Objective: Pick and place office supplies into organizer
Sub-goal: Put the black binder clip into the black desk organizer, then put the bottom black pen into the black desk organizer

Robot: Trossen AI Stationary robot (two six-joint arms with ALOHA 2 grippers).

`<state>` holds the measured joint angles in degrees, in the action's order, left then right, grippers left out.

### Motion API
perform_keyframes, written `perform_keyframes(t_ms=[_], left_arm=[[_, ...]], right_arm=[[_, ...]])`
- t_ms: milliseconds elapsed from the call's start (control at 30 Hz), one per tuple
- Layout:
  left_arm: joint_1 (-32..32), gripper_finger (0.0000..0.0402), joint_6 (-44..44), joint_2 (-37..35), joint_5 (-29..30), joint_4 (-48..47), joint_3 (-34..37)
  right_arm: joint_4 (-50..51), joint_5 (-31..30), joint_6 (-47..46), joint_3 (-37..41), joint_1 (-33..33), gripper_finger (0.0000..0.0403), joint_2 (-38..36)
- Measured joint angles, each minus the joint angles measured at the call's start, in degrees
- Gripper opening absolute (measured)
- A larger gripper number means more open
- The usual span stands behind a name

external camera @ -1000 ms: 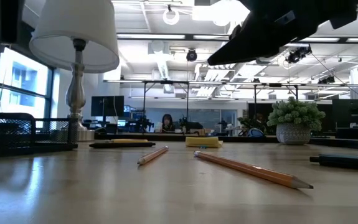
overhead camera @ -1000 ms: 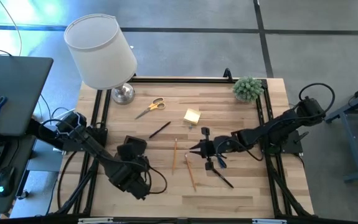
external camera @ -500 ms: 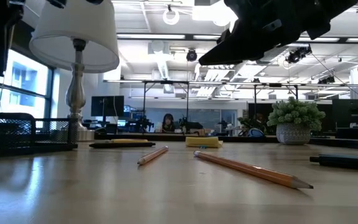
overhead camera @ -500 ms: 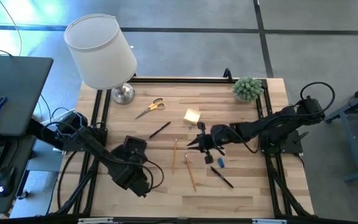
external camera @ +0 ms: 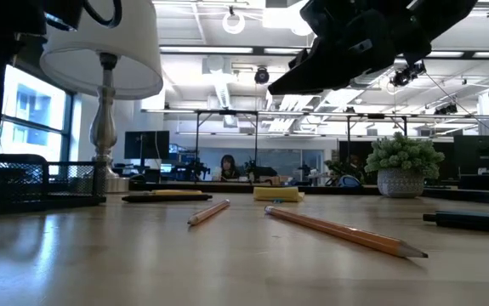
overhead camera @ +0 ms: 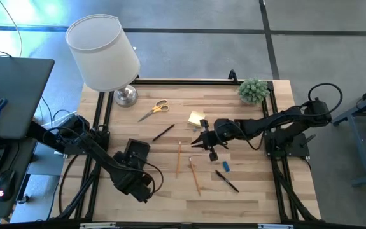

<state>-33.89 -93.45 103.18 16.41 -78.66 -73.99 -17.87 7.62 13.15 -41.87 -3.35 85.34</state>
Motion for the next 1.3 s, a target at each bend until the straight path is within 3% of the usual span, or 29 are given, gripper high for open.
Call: perform_keyframes(t_ms=[200,533,700,867,1133,1300], left_arm=[[0.0,0.0147,-1.59,0.0,-1.48,-0.42,0.98],[0.0,0.0257,-0.62,0.0,-1.88,0.94,1.0],[0.11,0.029,1.78,0.0,0.53,1.93,0.55],[0.12,0.0287,5.94,0.0,8.23,1.25,-3.7],[0.72,0.0245,19.48,-0.04,29.21,1.34,-8.76],[3.3,0.0212,34.14,-0.14,31.25,11.07,-5.83]], right_arm=[[0.3,0.07,0.44,-0.02,0.75,0.0039,0.0],[1.33,0.11,-0.69,-0.02,0.72,0.0038,0.0],[1.73,0.1,-1.29,-0.02,0.72,0.0037,0.0],[2.35,-0.01,-2.6,-0.02,0.73,0.0035,0.0],[3.67,-6.2,-7.18,-0.04,0.74,0.004,0.0],[9.78,-10.58,-14.0,-0.04,0.58,0.0041,0.0]])
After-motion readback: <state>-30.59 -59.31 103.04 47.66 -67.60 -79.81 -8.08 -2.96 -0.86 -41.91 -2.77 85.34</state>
